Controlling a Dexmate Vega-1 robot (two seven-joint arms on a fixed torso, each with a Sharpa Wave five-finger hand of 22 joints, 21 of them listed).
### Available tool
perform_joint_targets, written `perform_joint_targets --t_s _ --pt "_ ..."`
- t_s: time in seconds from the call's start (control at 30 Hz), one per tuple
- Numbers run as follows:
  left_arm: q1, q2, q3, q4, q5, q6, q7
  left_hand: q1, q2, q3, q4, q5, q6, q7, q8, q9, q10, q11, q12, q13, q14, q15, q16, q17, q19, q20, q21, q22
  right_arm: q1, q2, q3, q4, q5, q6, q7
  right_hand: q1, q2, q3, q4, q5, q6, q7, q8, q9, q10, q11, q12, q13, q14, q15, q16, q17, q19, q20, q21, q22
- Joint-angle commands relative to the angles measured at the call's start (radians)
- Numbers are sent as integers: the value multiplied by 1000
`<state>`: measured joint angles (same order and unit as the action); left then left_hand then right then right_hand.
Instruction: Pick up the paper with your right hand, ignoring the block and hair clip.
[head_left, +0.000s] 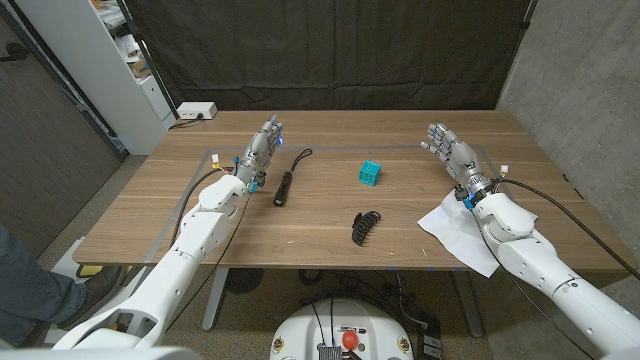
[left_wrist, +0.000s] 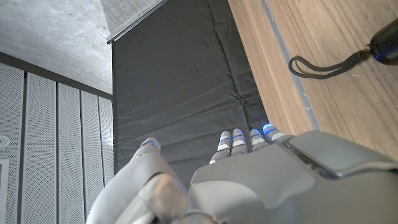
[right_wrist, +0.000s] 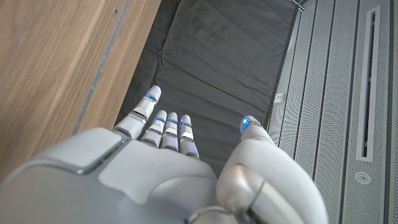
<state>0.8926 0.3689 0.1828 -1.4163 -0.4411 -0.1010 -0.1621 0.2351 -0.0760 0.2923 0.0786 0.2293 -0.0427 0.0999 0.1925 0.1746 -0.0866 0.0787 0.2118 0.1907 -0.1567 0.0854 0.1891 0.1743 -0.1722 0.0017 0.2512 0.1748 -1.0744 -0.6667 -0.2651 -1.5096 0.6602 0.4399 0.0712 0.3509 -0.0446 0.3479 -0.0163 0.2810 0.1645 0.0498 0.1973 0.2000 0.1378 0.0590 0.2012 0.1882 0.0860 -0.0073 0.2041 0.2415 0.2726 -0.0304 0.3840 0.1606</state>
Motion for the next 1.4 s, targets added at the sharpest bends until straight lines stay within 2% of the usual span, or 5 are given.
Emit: perform_joint_targets --t_s 0.03,0.33,0.77,1.1,1.4 --pt "7 4 -9 -2 -6 1 -5 2 7 2 -8 1 -1 6 -3 4 -8 -5 -4 1 -5 1 -3 6 -31 7 -4 2 -36 -11 9 -30 1 4 -12 8 4 -1 -7 6 3 -4 9 1 7 0 6 4 11 3 9 0 9 0 -6 6" --pt "12 8 -16 -3 -10 2 -10 3 9 1 -9 0 -1 5 -3 4 -6 -5 -3 1 -8 0 -4 6 -34 10 -8 2 -67 -32 18 -68 -4 -6 -26 8 4 -1 -8 6 5 -5 9 1 11 -4 6 4 12 3 9 -1 11 1 -10 6" --pt "1 6 -19 6 -16 -6 -27 4 11 0 -11 0 0 5 -3 4 -7 -4 -3 1 -10 -1 -4 6 -35 11 -12 2 -124 -35 33 -106 -11 11 -57 7 6 -2 -9 6 7 -6 9 0 13 1 5 5 12 2 9 -3 15 1 -17 6" --pt "10 11 -20 -8 -13 1 -24 5 12 0 -12 -1 0 4 -3 4 -7 -3 -3 1 -10 0 -3 6 -36 14 -15 3 -158 -43 50 -126 -19 26 -71 7 7 -3 -12 6 9 -7 9 -1 16 -5 4 5 14 3 9 -6 20 1 -26 6" --pt "27 14 -24 -27 -14 4 -16 6 14 -1 -13 -2 3 5 -2 4 -6 -4 -3 1 -10 1 -3 6 -33 3 -17 3 -175 -45 58 -133 -12 26 -71 8 6 -4 -14 6 13 -7 10 -1 17 -3 4 5 16 1 9 -7 22 3 -30 6"
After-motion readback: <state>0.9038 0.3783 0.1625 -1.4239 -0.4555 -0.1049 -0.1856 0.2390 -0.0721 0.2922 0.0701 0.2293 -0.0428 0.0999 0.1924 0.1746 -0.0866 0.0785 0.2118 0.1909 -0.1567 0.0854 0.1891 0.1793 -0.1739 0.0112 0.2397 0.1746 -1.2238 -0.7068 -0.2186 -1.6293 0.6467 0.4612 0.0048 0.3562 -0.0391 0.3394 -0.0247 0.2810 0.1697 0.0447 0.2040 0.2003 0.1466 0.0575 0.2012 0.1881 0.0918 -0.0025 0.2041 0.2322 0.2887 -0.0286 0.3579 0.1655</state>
